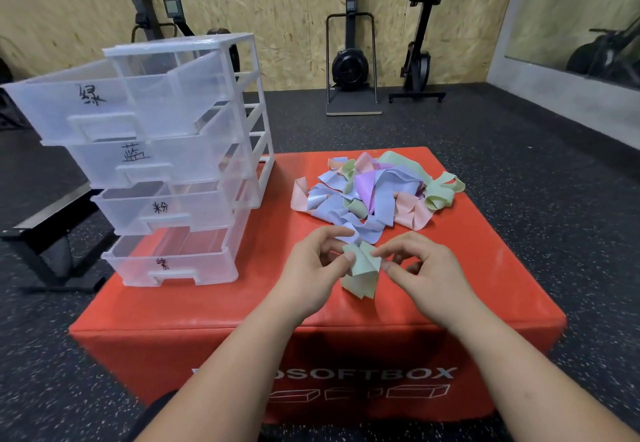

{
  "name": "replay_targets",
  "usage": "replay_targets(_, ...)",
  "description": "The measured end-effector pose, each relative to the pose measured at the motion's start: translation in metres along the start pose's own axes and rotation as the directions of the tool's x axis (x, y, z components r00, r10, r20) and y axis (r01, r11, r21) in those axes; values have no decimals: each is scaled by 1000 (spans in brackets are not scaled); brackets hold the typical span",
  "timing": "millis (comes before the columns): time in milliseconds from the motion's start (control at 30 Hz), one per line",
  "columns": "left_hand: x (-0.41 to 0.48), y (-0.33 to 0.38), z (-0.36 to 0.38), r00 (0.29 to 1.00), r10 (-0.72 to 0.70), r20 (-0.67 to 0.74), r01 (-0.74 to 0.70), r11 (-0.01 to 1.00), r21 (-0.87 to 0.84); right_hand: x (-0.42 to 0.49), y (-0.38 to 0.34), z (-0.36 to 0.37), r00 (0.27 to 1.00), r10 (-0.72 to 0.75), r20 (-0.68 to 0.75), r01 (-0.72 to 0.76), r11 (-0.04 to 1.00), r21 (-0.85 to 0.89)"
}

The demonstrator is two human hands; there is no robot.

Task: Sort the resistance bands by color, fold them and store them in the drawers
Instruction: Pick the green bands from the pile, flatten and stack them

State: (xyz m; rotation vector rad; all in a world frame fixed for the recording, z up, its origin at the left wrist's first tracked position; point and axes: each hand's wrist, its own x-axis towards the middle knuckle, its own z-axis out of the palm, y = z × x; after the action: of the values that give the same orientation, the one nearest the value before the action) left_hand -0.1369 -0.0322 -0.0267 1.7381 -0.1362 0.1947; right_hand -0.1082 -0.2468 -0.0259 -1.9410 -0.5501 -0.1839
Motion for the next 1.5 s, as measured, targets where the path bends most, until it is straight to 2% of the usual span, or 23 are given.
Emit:
replay_targets(200,2,3,-3,999,15,32,-15,1000,-2,6,2,-1,998,56,4,-56,998,13)
replay_targets(300,4,6,0,999,44,-8,-44,999,13,9,1,4,992,124,26,-124,992,15)
replay_targets(400,5,7,4,999,28,-35,-28,1000,-1,10,1,8,974,221,58,-226,967,120)
replay_targets(467,5,7,6,1000,-6,-8,6,1000,-20,11,-2,7,965,261,0,-254,941,225)
replay_targets(567,4,5,9,999,-28,30,28,1000,-6,13,-4,1,979,193,-63,-176,961,211)
replay_targets(767,3,6,9,1000,-4,17,2,995,97,5,-8,-4,992,119,-41,-117,991,64)
replay_targets(967,2,10,9,998,15,-58,-12,999,49,3,-8,-3,991,117,-58,-115,992,47)
replay_targets(1133,0,9,6,993,95,-69,-79,976,205,7,-23,-5,998,66,-5,-65,988,141)
replay_targets(1200,1,16,6,991,136,-5,-133,973,190,11,-29,-8,999,30,45,-36,990,134)
replay_targets(1300,1,24,10,982,134,134,-147,985,90,12,-37,-13,996,22,85,-43,967,253)
replay_targets(1400,1,25,13,981,49,186,-50,999,2,10,-42,-18,1000,3,26,-10,962,273)
replay_targets(1500,6,19,9,973,35,230,-55,995,83,12,-40,-24,999,-2,-45,15,959,284)
